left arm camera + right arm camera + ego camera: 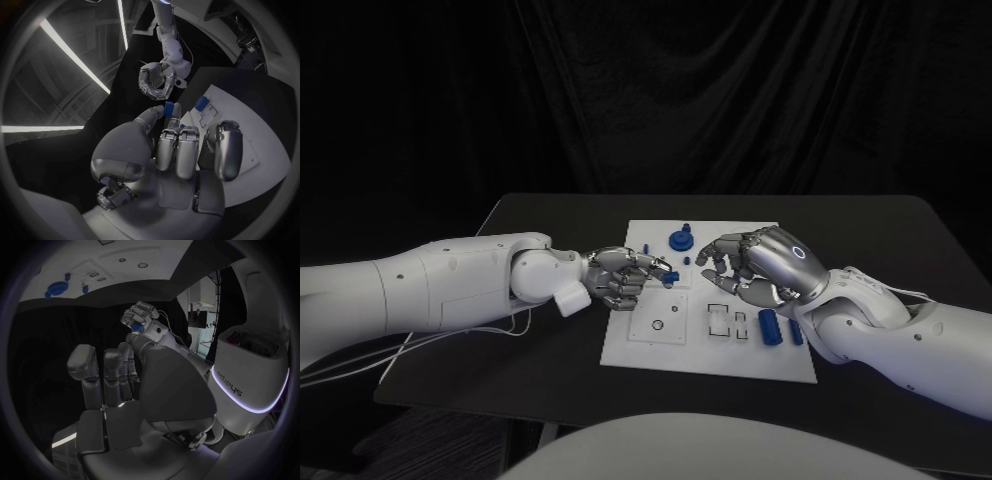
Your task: Assemble the parts on the task board
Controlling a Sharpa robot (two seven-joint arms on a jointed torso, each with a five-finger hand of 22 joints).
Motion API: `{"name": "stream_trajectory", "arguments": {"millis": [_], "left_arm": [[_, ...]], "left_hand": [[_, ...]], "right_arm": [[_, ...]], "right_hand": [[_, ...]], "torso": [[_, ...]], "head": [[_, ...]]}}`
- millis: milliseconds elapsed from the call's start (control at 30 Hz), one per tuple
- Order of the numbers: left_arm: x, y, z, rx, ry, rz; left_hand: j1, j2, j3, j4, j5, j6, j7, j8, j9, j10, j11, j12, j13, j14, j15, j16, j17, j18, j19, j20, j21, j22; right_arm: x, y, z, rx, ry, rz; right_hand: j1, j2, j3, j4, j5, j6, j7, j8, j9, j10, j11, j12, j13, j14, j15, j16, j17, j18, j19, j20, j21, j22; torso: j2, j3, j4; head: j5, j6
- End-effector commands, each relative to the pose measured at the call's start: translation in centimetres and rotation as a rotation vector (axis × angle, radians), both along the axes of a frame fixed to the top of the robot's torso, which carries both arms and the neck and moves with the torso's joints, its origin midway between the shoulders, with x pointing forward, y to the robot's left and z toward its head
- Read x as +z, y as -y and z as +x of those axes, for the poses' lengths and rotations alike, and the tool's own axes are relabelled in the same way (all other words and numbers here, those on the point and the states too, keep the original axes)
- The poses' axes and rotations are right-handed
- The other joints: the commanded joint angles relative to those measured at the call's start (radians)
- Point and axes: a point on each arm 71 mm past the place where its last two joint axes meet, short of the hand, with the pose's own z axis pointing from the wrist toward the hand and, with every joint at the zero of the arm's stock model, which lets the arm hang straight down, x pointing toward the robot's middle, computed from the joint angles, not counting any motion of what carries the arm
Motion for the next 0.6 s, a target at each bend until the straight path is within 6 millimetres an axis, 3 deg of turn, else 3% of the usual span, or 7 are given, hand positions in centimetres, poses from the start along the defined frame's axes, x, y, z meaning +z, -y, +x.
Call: {"name": "stream_trajectory", "arguments": {"millis": [33,333,600], "left_arm": [[-0.3,-0.5,0.6,0.062,0.073,0.08],[-0.4,-1.2,1.2,0.102,0.284,0.286],[1.4,-2.0,2.9,0.072,0.549,0.531]], "left_hand": [[-0.013,-0.002,0.081,-0.071,0.004,-0.008,0.0,0.005,0.177,0.104,-0.005,0.004,0.263,0.102,-0.007,-0.001,0.263,0.014,-0.008,-0.002,-0.007,0.207],[-0.028,-0.012,0.095,-0.054,-0.01,-0.021,-0.008,0.028,0.209,0.104,-0.012,0.004,0.263,0.102,-0.014,-0.001,0.263,0.017,-0.01,-0.008,-0.019,0.202],[-0.023,-0.027,0.104,-0.032,-0.008,-0.016,-0.017,0.044,0.227,0.104,-0.02,0.004,0.263,0.102,-0.023,-0.001,0.263,0.015,0.0,-0.017,-0.013,0.204]], "right_arm": [[-0.2,0.6,0.3,-0.05,-0.017,-0.038],[0.3,3.0,0.5,-0.118,-0.021,-0.058],[2.3,4.5,0.4,-0.164,-0.005,-0.047]], "right_hand": [[-0.002,-0.005,-0.007,0.0,-0.007,-0.006,0.001,-0.004,-0.001,-0.006,-0.002,-0.003,0.0,-0.01,0.0,-0.012,-0.012,0.021,-0.008,0.0,-0.011,0.12],[-0.005,0.004,-0.013,0.013,-0.017,0.006,0.0,0.001,0.001,-0.007,0.002,0.001,0.003,-0.024,0.003,-0.029,-0.029,0.025,-0.02,0.003,-0.032,0.114],[-0.007,0.01,-0.016,0.02,-0.017,0.018,-0.002,0.007,0.002,-0.005,0.003,0.005,0.005,-0.022,0.003,-0.03,-0.03,0.025,-0.02,0.004,-0.034,0.114]], "torso": [[-0.001,-0.0002,0.0],[0.001,0.0006,-0.0037],[0.003,0.0016,0.0005]], "head": [[-0.003,0.0],[0.001,0.0],[-0.015,0.0]]}}
